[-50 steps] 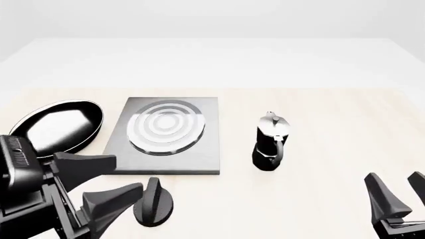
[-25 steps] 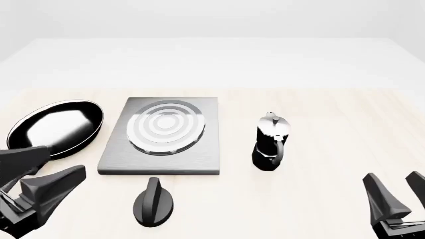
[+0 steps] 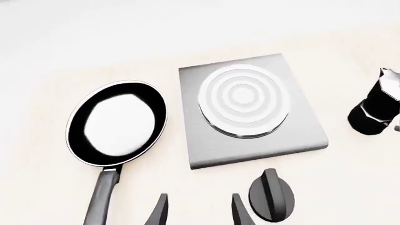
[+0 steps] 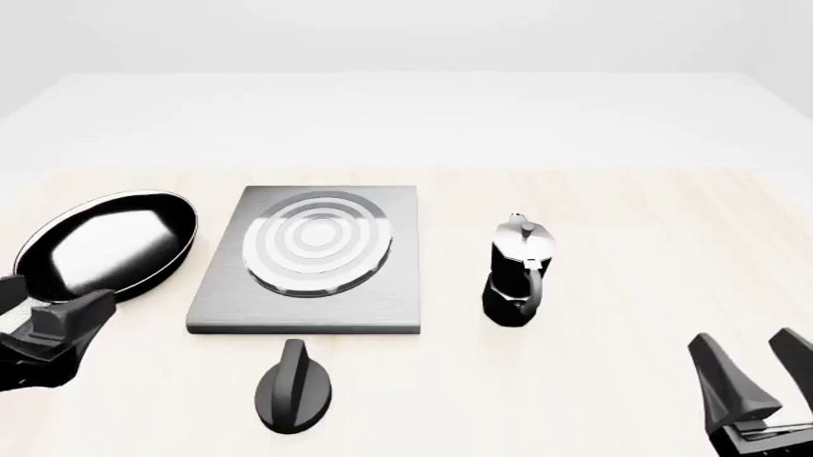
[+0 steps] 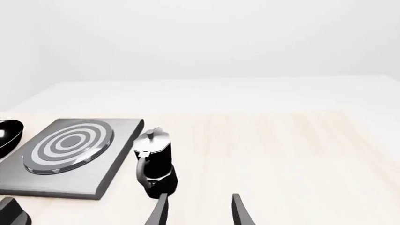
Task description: Turn on the stove and put the frying pan on it.
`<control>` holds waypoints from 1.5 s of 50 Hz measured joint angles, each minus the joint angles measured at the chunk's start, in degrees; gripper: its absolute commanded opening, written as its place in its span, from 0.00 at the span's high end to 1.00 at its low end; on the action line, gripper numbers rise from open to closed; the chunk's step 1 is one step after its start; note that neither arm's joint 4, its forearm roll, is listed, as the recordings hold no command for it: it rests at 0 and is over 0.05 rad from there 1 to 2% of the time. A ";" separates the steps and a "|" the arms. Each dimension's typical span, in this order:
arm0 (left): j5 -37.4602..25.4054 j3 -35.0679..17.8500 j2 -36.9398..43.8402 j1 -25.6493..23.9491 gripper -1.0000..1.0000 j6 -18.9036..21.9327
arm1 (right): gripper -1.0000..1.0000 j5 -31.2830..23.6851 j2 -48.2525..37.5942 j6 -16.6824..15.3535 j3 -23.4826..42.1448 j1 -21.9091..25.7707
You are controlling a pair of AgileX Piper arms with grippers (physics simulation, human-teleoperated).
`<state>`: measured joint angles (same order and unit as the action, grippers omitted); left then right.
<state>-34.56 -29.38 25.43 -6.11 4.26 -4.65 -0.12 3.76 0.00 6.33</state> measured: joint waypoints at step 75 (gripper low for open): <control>25.33 1.86 36.98 35.46 0.00 25.90 | 0.00 0.80 -1.85 -0.09 0.00 1.84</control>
<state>-9.23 -27.52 62.41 29.34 30.16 -3.85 -1.97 3.66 0.00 8.17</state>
